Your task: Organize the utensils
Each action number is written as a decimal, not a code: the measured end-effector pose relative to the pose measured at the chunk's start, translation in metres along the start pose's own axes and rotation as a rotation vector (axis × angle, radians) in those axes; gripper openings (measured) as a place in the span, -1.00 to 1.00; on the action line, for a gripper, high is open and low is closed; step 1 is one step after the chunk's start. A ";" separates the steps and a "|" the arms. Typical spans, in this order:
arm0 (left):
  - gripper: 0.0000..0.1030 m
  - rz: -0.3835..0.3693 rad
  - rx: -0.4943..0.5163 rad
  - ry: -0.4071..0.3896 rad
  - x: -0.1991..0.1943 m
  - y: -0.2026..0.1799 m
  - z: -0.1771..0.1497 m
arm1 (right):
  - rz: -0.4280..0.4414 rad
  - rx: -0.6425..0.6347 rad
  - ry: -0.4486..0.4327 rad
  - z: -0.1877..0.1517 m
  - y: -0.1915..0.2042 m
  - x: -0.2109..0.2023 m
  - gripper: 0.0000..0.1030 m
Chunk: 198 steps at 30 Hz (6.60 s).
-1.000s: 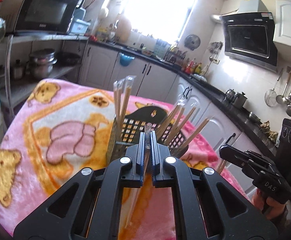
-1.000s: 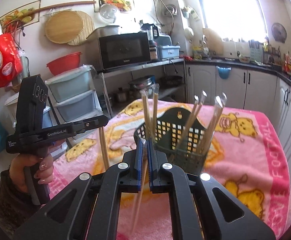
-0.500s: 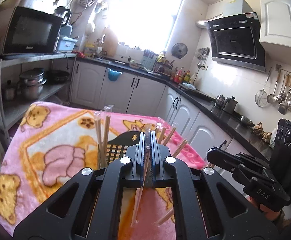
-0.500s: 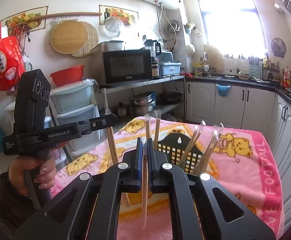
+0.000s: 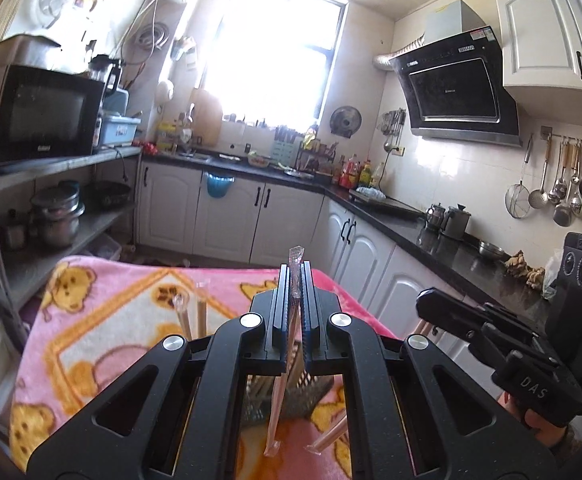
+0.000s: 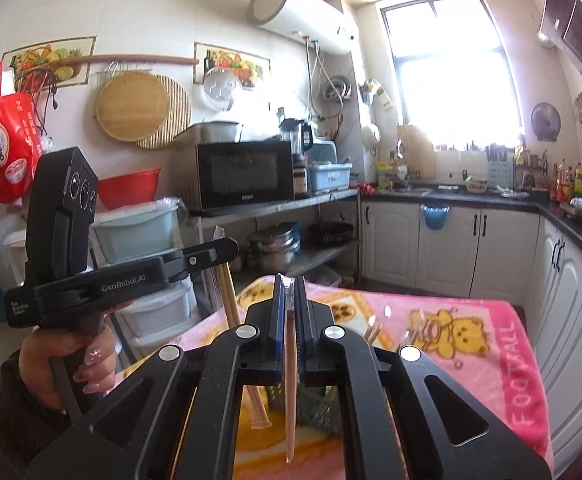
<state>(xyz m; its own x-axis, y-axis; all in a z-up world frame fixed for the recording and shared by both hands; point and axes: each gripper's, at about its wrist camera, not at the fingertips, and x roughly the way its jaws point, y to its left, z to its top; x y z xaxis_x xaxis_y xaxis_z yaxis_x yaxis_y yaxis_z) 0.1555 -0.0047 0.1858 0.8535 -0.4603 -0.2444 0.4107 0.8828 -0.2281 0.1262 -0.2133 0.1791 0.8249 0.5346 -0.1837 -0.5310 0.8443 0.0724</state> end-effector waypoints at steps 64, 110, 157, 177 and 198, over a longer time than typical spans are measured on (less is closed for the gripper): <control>0.51 0.098 -0.084 0.191 0.072 0.043 -0.069 | -0.218 0.059 0.147 -0.057 -0.051 0.059 0.25; 0.80 0.248 -0.051 0.218 0.000 0.018 -0.173 | -0.254 0.113 0.257 -0.163 -0.006 0.000 0.85; 0.80 0.341 0.032 -0.073 -0.037 0.002 -0.198 | -0.400 0.031 -0.119 -0.189 0.023 -0.051 0.87; 0.80 0.339 0.034 -0.073 -0.037 0.002 -0.197 | -0.403 0.031 -0.120 -0.189 0.022 -0.052 0.88; 0.80 0.345 0.035 -0.067 -0.036 0.002 -0.198 | -0.401 0.032 -0.121 -0.190 0.022 -0.052 0.88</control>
<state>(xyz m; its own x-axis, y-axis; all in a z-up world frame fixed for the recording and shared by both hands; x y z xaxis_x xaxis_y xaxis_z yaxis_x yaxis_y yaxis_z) 0.0622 -0.0047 0.0080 0.9627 -0.1281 -0.2383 0.1042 0.9884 -0.1102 0.0347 -0.2299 0.0044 0.9828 0.1625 -0.0874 -0.1586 0.9861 0.0493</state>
